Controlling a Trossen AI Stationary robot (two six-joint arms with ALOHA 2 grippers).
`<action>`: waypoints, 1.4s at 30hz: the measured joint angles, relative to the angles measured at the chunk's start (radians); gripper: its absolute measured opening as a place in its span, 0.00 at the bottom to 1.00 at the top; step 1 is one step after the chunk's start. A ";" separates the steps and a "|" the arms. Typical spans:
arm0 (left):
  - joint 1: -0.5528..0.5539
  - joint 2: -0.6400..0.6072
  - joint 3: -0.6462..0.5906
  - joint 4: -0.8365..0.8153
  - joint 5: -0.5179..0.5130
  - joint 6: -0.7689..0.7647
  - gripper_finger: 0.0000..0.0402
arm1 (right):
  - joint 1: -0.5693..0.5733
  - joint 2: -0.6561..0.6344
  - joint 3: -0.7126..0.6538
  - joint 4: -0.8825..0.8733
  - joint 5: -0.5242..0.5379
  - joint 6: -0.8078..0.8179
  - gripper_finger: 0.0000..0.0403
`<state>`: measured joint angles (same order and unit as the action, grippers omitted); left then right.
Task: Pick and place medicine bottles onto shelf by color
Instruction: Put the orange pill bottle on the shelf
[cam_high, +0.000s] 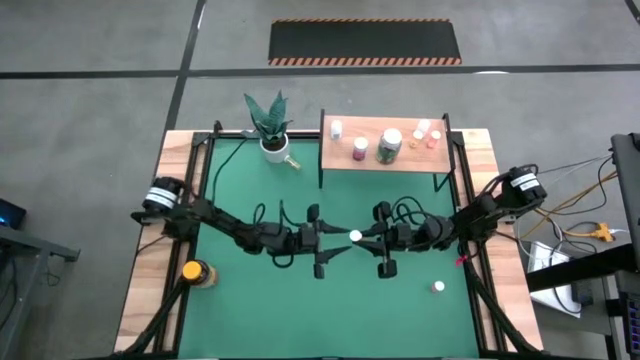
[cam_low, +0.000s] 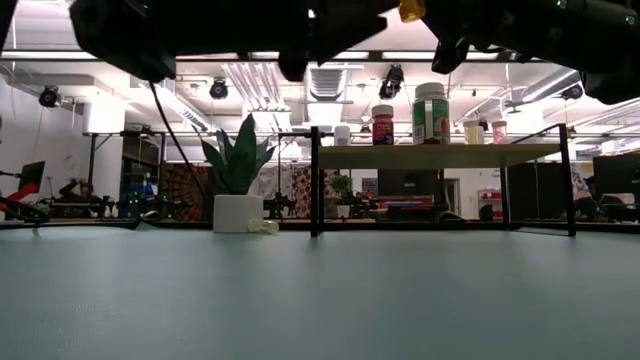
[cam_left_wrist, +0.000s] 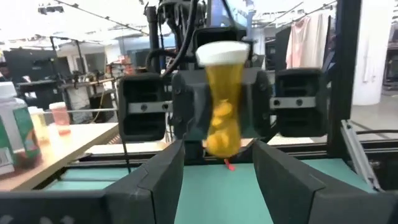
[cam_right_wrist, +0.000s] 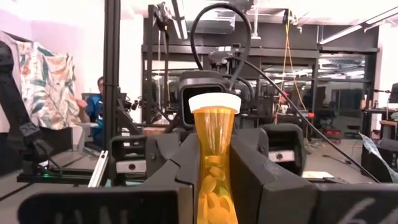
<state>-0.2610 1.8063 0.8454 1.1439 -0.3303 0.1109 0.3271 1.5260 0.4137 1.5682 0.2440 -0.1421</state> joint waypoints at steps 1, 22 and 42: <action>0.005 0.007 0.007 -0.001 0.005 -0.006 0.44 | 0.000 0.000 0.000 0.000 0.000 0.000 0.12; 0.027 0.085 0.097 -0.007 0.117 0.009 0.37 | 0.000 0.000 -0.001 -0.012 0.000 0.003 0.12; 0.035 0.080 0.088 -0.069 0.098 0.001 0.22 | 0.002 -0.003 -0.003 -0.060 0.022 0.069 0.40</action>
<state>-0.2264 1.8864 0.9330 1.0746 -0.2322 0.1117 0.3290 1.5225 0.4107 1.5077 0.2662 -0.0728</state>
